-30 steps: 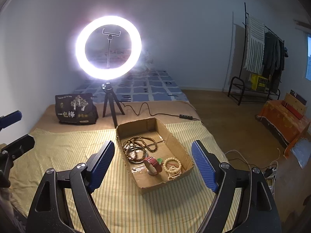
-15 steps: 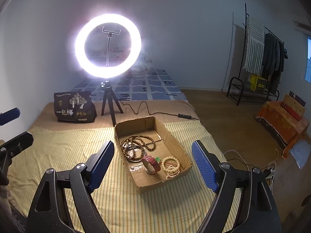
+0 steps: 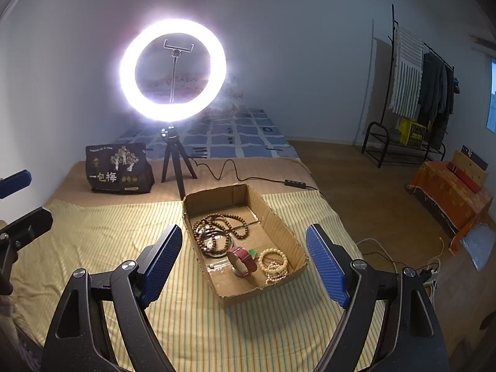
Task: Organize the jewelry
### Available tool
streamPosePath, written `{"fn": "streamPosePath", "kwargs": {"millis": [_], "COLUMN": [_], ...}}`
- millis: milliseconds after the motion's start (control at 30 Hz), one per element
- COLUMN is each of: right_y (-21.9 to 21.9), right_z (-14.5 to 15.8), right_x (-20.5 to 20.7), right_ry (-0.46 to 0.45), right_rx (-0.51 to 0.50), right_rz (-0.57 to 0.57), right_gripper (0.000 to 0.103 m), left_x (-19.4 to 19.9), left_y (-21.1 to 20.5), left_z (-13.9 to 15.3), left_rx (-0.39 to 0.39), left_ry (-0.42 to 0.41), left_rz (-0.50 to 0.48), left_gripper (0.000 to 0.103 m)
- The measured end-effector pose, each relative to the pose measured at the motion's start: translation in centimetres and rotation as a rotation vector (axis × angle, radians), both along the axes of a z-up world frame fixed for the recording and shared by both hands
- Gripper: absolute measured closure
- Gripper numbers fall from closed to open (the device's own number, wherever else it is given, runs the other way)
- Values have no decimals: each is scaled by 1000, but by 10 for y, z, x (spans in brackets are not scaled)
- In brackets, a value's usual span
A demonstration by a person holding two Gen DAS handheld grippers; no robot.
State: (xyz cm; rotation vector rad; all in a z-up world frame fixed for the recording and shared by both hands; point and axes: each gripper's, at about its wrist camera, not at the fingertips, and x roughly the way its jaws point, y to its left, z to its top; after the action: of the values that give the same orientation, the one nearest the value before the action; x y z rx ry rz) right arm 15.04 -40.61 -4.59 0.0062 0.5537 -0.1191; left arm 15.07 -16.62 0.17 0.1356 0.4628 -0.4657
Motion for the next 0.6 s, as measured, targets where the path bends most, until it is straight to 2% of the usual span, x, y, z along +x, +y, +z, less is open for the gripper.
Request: {"fn": "streamPosePath", "kwargs": {"millis": [600], "right_y": [2], "right_z": [-1], "right_x": [1], "right_ry": [13], "right_rx": [-9], "right_rz": [7], "right_gripper": [21], "left_x": [2], "left_y": [-2], "left_z": [-5], "left_rx": [6], "left_ry": [12], "left_rz": [25], "left_gripper": [0]}}
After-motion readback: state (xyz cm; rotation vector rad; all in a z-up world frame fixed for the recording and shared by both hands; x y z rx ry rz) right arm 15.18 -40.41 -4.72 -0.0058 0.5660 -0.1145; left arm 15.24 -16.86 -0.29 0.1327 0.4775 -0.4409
